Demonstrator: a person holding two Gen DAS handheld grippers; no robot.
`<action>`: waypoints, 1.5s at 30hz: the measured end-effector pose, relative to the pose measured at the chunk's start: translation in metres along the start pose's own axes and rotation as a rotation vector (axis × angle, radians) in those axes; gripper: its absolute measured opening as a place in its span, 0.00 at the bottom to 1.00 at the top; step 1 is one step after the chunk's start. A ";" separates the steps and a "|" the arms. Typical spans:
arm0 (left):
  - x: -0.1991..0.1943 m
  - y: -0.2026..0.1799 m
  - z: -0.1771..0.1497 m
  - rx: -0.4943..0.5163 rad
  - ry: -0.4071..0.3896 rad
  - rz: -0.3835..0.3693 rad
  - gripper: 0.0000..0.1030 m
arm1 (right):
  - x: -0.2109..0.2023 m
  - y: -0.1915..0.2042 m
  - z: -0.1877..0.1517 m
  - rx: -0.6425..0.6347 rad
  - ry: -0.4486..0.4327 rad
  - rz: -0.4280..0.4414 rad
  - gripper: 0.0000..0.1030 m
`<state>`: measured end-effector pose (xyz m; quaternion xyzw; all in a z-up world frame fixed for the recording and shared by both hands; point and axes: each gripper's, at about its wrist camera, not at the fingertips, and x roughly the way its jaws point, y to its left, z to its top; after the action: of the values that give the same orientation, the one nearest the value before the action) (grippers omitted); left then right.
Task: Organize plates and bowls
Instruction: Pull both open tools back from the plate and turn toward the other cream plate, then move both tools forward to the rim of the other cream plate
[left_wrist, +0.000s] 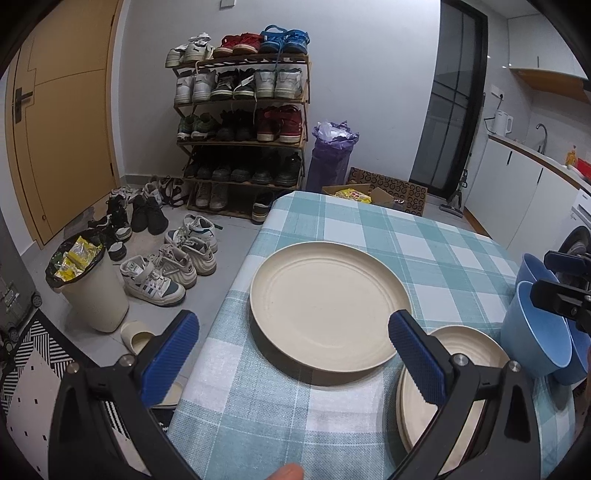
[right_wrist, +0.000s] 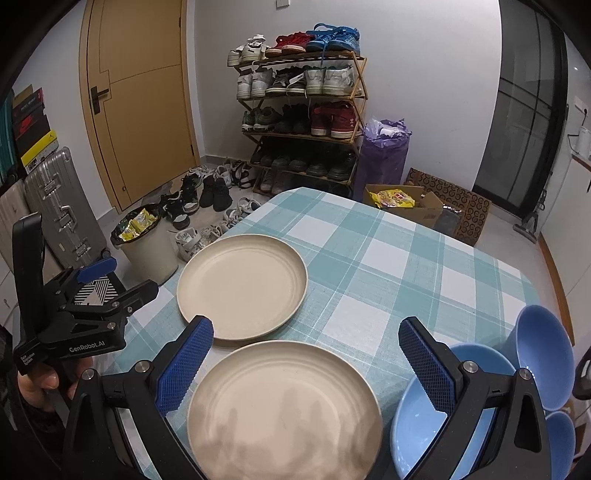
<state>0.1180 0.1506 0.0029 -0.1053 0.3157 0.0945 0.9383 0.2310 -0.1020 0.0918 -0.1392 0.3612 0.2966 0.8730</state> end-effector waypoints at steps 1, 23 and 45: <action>0.002 0.001 0.000 -0.005 0.005 0.003 1.00 | 0.002 0.000 0.002 0.000 0.002 0.004 0.99; 0.058 0.030 -0.006 -0.115 0.127 0.049 1.00 | 0.089 0.005 0.035 0.003 0.133 0.078 0.99; 0.095 0.037 -0.012 -0.111 0.220 0.076 1.00 | 0.157 0.010 0.038 0.011 0.251 0.088 0.99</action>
<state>0.1766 0.1939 -0.0698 -0.1544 0.4146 0.1353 0.8866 0.3344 -0.0111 0.0062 -0.1546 0.4749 0.3128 0.8079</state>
